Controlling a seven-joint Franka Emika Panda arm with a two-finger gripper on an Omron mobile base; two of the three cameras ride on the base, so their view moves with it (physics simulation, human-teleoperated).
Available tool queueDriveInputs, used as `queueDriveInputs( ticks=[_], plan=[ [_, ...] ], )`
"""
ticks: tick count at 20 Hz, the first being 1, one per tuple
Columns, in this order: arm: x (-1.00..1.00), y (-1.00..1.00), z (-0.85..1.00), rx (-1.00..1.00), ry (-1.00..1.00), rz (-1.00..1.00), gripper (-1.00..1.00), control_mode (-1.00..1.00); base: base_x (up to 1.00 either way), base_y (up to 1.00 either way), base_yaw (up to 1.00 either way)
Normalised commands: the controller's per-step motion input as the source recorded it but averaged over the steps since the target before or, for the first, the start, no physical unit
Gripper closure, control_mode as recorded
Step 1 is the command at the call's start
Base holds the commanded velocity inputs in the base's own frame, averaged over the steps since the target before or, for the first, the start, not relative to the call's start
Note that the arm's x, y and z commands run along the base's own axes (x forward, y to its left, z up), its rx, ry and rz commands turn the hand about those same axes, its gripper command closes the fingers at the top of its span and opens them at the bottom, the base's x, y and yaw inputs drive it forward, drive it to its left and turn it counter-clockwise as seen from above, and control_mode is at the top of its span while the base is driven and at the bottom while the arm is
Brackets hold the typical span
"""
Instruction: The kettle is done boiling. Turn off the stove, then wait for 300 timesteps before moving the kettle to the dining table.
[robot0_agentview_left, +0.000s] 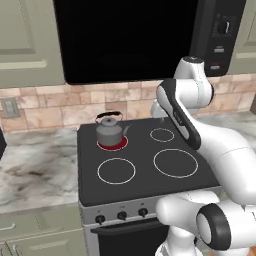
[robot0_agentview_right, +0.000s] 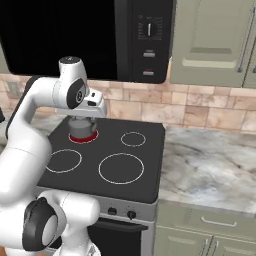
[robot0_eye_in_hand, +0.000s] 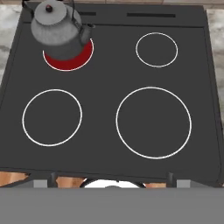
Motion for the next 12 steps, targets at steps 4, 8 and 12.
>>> queueDriveInputs(
  ticks=[4, 8, 12],
  plan=[
    [0.00, 0.00, 0.00, 0.00, 0.00, 0.00, -1.00, 1.00, 0.10, -0.41, 0.00],
    [0.00, 0.00, 0.00, 0.00, 0.00, 0.00, -1.00, 1.00, 0.11, -0.40, 0.00],
    [0.00, 0.00, 0.00, 0.00, 0.00, 0.00, -1.00, 1.00, 0.07, -0.27, 0.00]
  ],
)
